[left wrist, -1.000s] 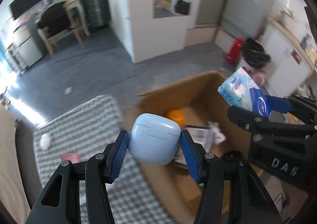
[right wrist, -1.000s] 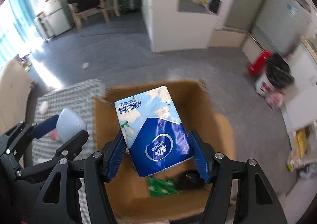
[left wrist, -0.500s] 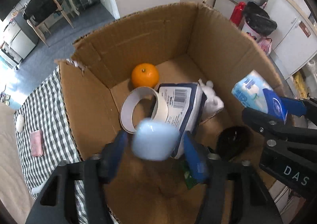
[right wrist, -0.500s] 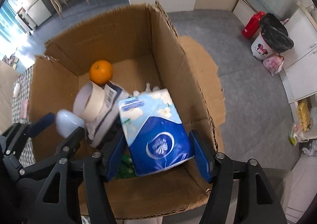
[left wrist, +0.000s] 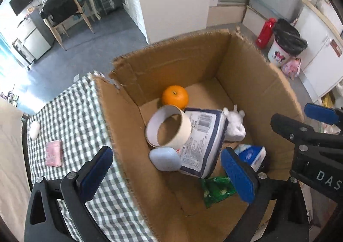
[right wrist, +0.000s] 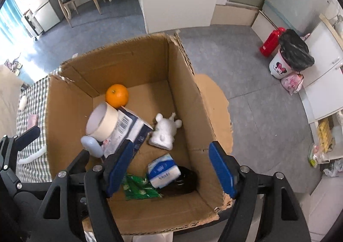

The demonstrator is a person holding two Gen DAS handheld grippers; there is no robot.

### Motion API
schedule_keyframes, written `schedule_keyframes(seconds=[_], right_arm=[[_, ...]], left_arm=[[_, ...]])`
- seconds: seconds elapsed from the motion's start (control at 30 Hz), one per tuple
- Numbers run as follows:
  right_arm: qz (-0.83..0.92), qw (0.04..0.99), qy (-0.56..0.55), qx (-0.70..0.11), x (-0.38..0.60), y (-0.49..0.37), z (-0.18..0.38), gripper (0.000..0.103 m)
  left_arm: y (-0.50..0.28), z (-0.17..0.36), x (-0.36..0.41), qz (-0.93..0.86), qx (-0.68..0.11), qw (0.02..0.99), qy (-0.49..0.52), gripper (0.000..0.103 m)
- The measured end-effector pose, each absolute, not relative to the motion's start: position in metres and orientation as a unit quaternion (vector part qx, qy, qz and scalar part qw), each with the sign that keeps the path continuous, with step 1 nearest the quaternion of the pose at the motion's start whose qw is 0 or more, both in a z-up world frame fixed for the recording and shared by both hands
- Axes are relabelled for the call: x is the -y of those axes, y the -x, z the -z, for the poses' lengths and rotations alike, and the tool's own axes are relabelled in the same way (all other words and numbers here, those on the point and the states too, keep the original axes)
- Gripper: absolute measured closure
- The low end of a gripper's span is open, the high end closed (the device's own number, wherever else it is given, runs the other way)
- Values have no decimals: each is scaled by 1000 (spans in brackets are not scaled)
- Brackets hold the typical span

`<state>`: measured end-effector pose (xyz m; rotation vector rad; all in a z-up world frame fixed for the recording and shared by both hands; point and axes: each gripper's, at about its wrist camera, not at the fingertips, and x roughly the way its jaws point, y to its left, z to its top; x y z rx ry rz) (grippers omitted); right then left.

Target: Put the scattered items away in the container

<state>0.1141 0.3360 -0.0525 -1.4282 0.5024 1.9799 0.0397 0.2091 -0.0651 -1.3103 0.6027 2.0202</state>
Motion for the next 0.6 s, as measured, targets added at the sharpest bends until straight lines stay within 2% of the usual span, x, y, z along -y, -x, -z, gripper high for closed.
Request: schedule_keyframes(seconds=[0.33, 0.6], right_arm=[[-804, 263, 510, -155, -288, -51, -12, 31], [-836, 174, 508, -111, -201, 33, -15, 31]], left_arm=[[5, 13, -128, -807, -184, 270, 492, 0], [51, 37, -19, -821, -152, 175, 522, 0]])
